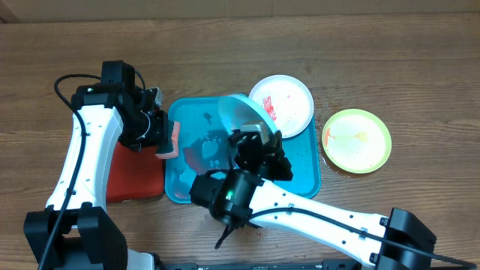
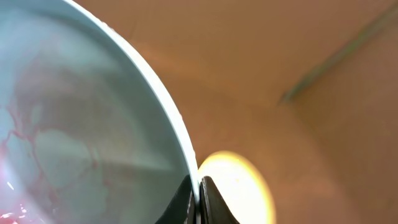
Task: Clean dirty plates on tray and stack at the side
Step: 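Lift the light-blue plate with the right gripper and carry it right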
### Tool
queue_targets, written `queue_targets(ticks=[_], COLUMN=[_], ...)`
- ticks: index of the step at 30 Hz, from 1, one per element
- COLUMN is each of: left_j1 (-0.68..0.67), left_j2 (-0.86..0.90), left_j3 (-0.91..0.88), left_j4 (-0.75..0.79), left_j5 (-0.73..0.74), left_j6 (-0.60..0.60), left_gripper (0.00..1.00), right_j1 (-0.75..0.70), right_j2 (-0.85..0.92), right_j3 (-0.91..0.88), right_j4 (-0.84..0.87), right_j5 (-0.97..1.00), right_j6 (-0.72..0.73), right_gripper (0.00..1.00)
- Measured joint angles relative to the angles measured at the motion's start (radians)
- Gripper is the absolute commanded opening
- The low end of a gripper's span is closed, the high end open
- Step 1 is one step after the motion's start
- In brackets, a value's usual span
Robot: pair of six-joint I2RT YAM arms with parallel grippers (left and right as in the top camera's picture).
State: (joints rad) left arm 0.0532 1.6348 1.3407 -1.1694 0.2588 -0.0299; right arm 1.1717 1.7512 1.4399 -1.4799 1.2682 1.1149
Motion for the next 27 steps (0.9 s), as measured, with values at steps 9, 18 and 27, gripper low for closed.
queue_targets(ticks=[9,18,27], left_j1=[0.000,0.000,0.000], left_j2=[0.000,0.000,0.000], left_j3=[0.000,0.000,0.000], left_j4=[0.000,-0.002,-0.001], left_j5=[0.000,0.000,0.000], left_j6=[0.000,0.000,0.000], left_gripper=[0.04,0.04,0.04], right_j1=[-0.148,-0.489,-1.029], right_j2=[0.000,-0.067,-0.121], right_j3=[-0.070,-0.078,-0.080], right_j4=[0.315,0.499,0.446], right_j5=[-0.629,-1.165,-1.452], right_j6=[-0.137,-0.448,-0.566], right_gripper=[0.04,0.04,0.04])
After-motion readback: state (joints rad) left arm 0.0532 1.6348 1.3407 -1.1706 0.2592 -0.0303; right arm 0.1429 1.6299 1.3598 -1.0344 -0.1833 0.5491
